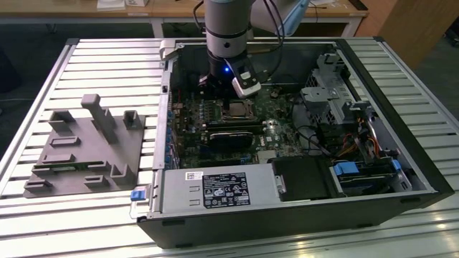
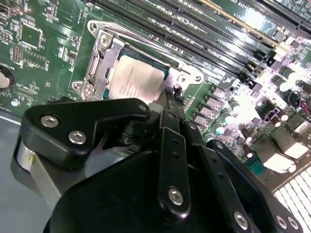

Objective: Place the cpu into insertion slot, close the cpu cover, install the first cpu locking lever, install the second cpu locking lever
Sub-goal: 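Close the cpu cover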

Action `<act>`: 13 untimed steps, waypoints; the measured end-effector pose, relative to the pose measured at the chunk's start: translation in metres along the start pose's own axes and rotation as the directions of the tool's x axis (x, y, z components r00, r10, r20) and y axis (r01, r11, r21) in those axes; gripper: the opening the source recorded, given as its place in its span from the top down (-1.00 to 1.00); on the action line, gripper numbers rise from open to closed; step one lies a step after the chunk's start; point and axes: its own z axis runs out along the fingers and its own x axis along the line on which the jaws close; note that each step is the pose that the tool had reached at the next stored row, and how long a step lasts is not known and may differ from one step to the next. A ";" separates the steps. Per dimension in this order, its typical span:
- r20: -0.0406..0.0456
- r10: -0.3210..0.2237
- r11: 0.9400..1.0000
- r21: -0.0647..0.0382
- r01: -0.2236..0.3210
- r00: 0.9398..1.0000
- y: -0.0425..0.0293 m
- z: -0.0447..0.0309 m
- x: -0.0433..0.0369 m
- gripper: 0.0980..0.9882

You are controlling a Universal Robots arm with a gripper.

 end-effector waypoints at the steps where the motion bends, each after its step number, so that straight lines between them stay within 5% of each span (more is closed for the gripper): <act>1: 0.000 0.000 1.000 0.000 0.000 1.000 0.0003 0.0004 0.0000 0.98; 4: 0.000 0.000 1.000 0.000 0.000 1.000 0.0029 0.0013 0.0003 0.98; 5: 0.000 0.000 1.000 0.000 0.000 1.000 0.0024 0.0125 0.0008 0.98; 6: 0.000 0.000 1.000 0.000 0.000 1.000 0.0026 0.0123 0.0008 0.98; 7: 0.000 0.000 1.000 0.000 0.000 1.000 0.0028 0.0113 0.0009 0.98; 8: 0.000 0.000 1.000 0.000 0.000 1.000 0.0040 -0.0037 0.0002 0.98; 13: 0.000 0.000 1.000 0.000 0.000 1.000 0.0041 -0.0051 0.0001 0.98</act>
